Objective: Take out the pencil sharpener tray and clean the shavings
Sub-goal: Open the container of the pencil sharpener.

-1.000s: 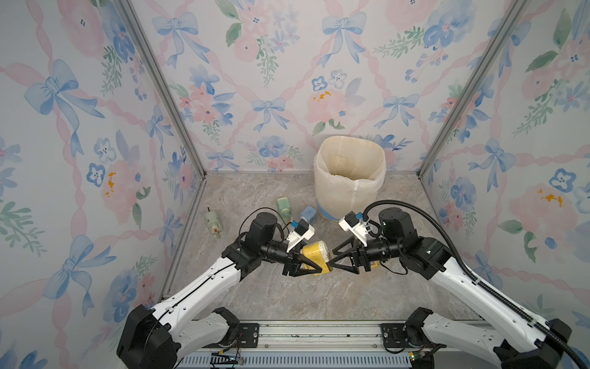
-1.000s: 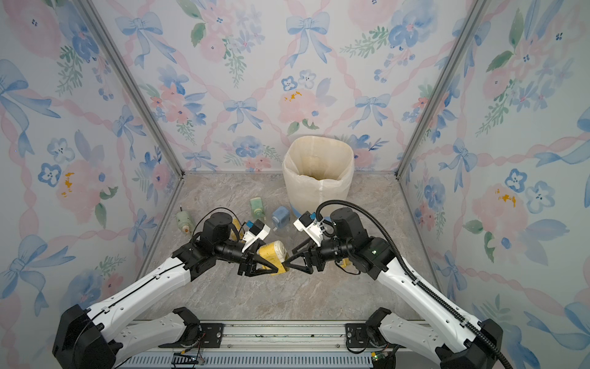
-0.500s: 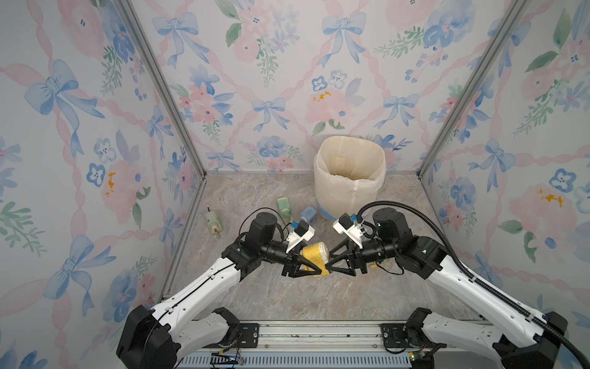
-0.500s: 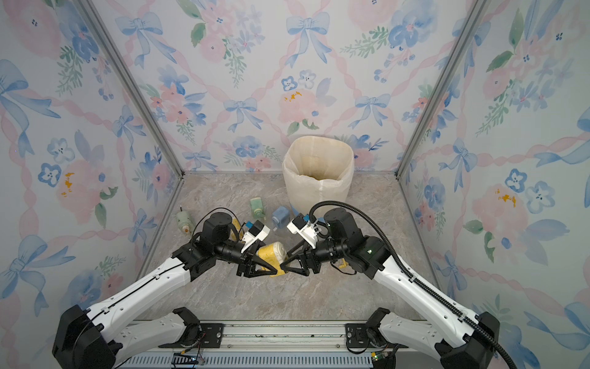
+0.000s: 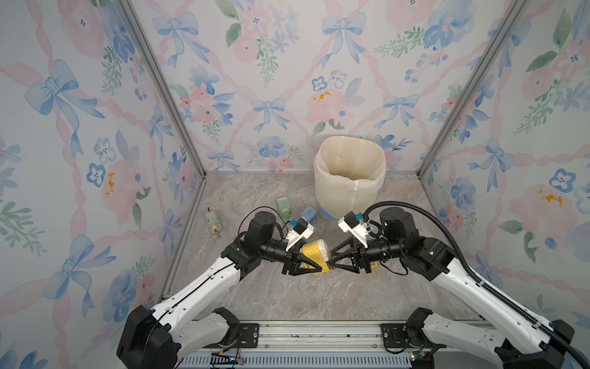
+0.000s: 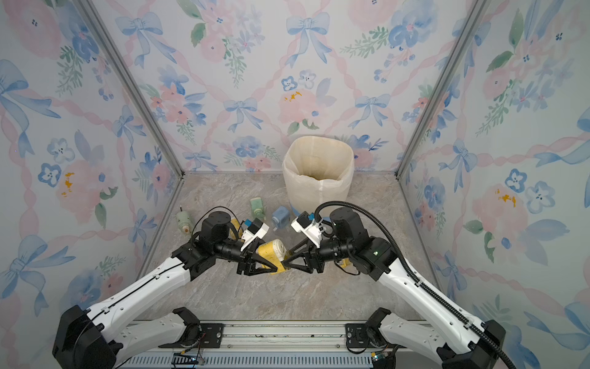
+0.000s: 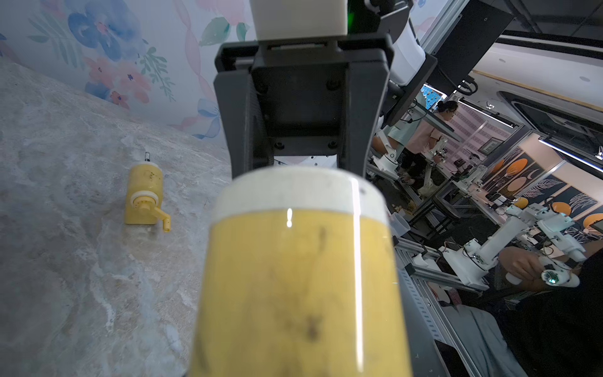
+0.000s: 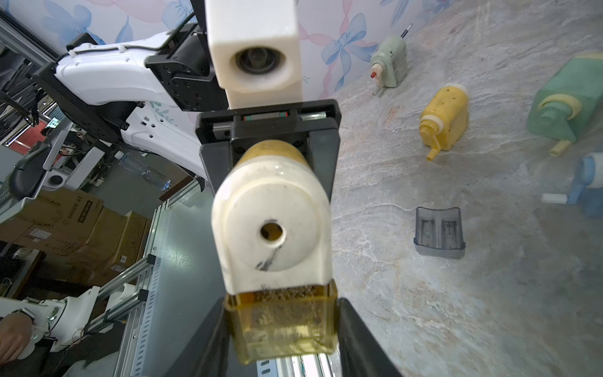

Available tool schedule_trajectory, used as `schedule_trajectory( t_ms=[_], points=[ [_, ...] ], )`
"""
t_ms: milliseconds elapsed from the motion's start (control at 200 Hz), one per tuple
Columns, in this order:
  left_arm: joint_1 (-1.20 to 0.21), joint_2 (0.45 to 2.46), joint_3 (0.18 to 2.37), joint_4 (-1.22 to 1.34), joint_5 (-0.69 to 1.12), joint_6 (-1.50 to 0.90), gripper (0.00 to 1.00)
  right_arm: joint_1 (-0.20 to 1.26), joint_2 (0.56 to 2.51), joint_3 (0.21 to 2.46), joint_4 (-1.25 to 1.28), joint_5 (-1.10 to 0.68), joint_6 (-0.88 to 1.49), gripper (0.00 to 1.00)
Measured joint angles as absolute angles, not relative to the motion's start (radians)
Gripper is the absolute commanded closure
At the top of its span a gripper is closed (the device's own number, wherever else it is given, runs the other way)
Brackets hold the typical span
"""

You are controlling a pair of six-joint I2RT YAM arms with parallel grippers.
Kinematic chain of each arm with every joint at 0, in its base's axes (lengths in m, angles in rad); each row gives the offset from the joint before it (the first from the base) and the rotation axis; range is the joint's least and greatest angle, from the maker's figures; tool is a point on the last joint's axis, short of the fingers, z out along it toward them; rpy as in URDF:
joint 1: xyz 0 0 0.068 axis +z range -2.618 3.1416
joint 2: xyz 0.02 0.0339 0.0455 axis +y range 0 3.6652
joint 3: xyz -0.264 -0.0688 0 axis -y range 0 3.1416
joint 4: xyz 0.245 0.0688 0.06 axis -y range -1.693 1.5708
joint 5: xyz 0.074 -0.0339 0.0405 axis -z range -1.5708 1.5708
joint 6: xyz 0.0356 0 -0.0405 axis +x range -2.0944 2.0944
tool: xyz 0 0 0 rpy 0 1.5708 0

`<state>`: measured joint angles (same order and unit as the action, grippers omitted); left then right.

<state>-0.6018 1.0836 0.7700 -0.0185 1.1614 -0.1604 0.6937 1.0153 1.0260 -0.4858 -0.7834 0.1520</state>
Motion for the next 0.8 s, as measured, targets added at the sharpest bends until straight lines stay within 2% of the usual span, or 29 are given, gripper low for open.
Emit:
schedule_trajectory(
  t_ms=[110, 200, 305, 595, 800],
  points=[
    [-0.602, 1.084, 0.772, -0.013, 1.160, -0.162, 1.00, 0.683, 1.011, 1.026, -0.486, -0.791, 0.148, 0.51],
    [-0.602, 1.084, 0.772, -0.013, 1.157, -0.160, 1.00, 0.681, 1.011, 1.026, -0.488, -0.794, 0.150, 0.32],
    [-0.601, 1.084, 0.772, -0.028, 1.161, -0.157, 1.00, 0.667, 1.007, 1.026, -0.482, -0.785, 0.165, 0.25],
    [-0.601, 1.084, 0.772, -0.033, 1.160, -0.157, 1.00, 0.718, 1.055, 1.024, -0.478, -0.756, 0.171, 0.25],
    [-0.596, 1.084, 0.772, -0.040, 1.157, -0.157, 1.00, 0.743, 1.070, 1.025, -0.470, -0.756, 0.166, 0.39]
  ],
)
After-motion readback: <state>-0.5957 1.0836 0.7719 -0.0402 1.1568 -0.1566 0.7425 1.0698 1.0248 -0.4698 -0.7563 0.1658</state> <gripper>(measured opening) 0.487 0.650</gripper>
